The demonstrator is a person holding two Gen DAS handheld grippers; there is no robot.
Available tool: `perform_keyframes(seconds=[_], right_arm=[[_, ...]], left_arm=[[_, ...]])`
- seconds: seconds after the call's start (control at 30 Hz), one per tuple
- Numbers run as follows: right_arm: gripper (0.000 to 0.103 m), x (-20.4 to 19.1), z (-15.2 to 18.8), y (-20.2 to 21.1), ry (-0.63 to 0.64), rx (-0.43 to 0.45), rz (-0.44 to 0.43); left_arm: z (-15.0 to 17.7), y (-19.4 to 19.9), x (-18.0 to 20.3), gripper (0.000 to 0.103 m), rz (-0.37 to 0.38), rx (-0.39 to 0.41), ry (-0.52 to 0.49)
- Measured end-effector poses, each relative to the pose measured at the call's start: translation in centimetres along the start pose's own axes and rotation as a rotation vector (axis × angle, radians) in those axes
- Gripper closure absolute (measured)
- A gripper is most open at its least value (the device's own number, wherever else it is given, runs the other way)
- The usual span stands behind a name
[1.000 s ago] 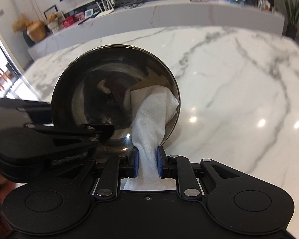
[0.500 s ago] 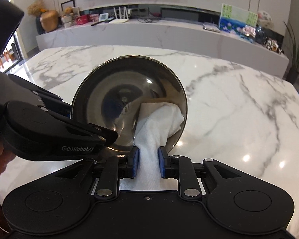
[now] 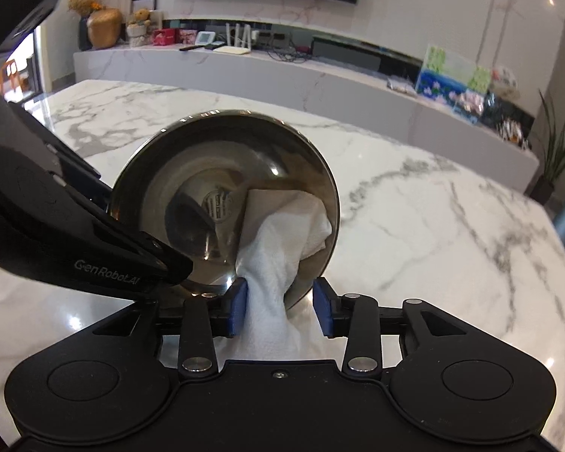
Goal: Clean bowl
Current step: 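Tilt the bowl up with the left gripper while the right wipes its inside, then hold the tilted bowl with the left gripper while the right wipes the inner wall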
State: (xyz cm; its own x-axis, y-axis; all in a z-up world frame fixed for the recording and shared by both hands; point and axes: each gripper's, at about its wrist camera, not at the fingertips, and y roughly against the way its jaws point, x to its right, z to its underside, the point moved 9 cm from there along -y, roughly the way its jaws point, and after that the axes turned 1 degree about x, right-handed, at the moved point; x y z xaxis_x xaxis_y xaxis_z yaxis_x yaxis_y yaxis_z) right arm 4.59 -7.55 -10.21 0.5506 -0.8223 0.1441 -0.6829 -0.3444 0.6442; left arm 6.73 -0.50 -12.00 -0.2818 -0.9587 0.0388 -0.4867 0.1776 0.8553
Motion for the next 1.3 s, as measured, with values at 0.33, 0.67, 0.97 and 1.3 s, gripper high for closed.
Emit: perform_keyframes(seconds=[0.33, 0.67, 0.97, 1.3], right_arm=[[0.067, 0.1, -0.6, 1.0, -0.043, 0.023, -0.089], [0.083, 0.5, 0.3, -0.4, -0.174, -0.05, -0.12], [0.087, 1.4, 0.8, -0.8, -0.263, -0.069, -0.118], [0.088, 2.0, 0.7, -0.7, -0.263, -0.072, -0.066]], left_arm=[[0.7, 0.3, 0.0, 0.079, 0.048, -0.041, -0.018], [1.0, 0.7, -0.3, 0.079, 0.045, -0.026, -0.028], [1.5, 0.8, -1.6, 0.056, -0.004, 0.002, 0.153], [1.1, 0.2, -1.5, 0.059, 0.013, 0.005, 0.228]])
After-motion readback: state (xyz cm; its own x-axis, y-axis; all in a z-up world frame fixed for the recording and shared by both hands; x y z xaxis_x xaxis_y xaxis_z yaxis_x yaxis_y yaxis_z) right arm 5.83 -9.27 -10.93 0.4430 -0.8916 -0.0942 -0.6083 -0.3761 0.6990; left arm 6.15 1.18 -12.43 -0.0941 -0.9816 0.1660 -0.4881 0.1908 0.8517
